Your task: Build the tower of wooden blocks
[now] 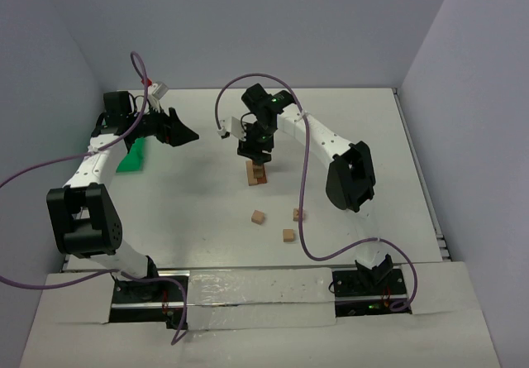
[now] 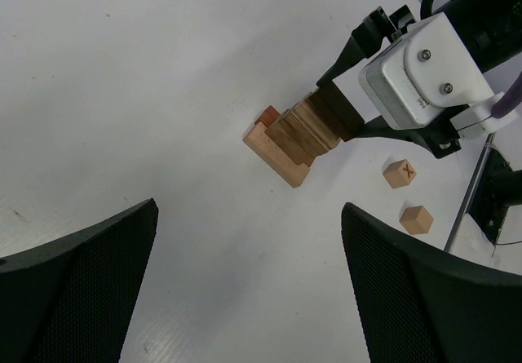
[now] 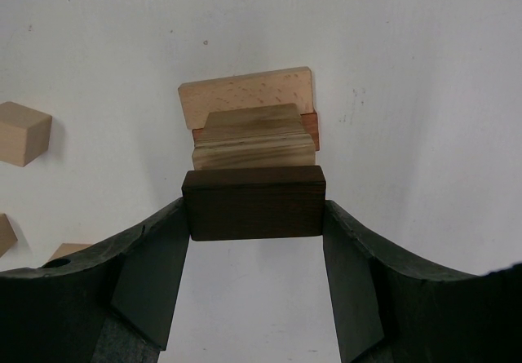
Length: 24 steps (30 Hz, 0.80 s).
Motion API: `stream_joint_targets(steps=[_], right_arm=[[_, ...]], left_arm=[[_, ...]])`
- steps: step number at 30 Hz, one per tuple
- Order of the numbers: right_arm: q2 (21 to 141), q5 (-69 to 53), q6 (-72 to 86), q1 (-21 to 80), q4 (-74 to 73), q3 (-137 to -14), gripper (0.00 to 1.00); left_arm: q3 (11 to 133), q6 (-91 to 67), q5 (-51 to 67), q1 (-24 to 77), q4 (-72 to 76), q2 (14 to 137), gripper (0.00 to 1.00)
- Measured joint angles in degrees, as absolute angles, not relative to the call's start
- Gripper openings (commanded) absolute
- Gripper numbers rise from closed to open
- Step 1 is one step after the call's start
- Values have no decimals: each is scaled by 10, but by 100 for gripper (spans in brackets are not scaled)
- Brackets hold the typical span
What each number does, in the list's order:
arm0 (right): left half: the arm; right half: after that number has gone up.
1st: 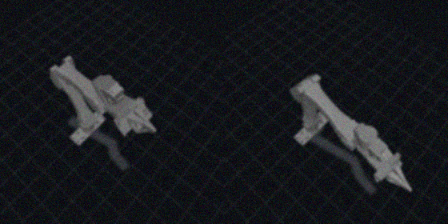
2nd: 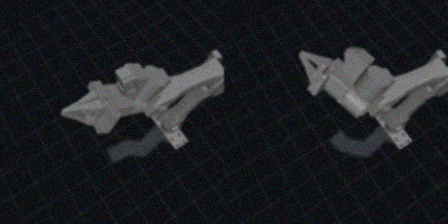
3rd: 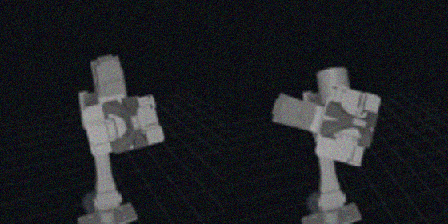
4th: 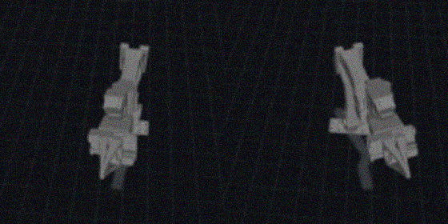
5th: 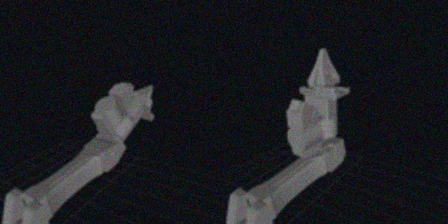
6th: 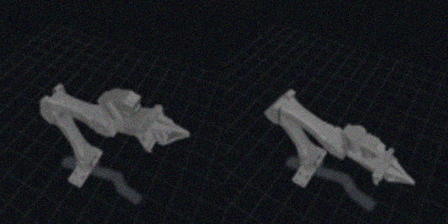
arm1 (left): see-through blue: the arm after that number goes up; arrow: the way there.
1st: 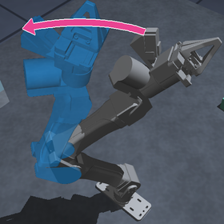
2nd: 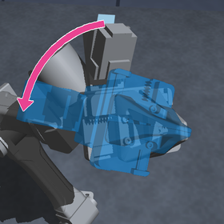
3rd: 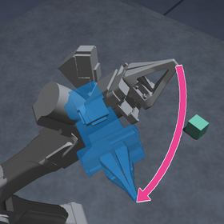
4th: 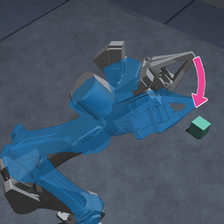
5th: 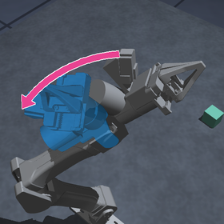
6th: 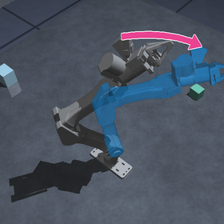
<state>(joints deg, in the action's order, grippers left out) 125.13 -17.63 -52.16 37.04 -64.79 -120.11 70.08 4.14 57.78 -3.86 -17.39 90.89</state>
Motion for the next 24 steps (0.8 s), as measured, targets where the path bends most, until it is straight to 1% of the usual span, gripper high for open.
stream_joint_targets(steps=[13, 17, 24], right_arm=[[1266, -176, -526, 371, -648, -1204, 48], [1267, -176, -526, 371, -648, -1204, 52], [1267, -176, -526, 371, -649, -1205, 61]], left_arm=[[701, 47, 578, -39, -175, 910, 99], [701, 48, 578, -39, -177, 910, 99], [701, 49, 578, -39, -178, 912, 99]])
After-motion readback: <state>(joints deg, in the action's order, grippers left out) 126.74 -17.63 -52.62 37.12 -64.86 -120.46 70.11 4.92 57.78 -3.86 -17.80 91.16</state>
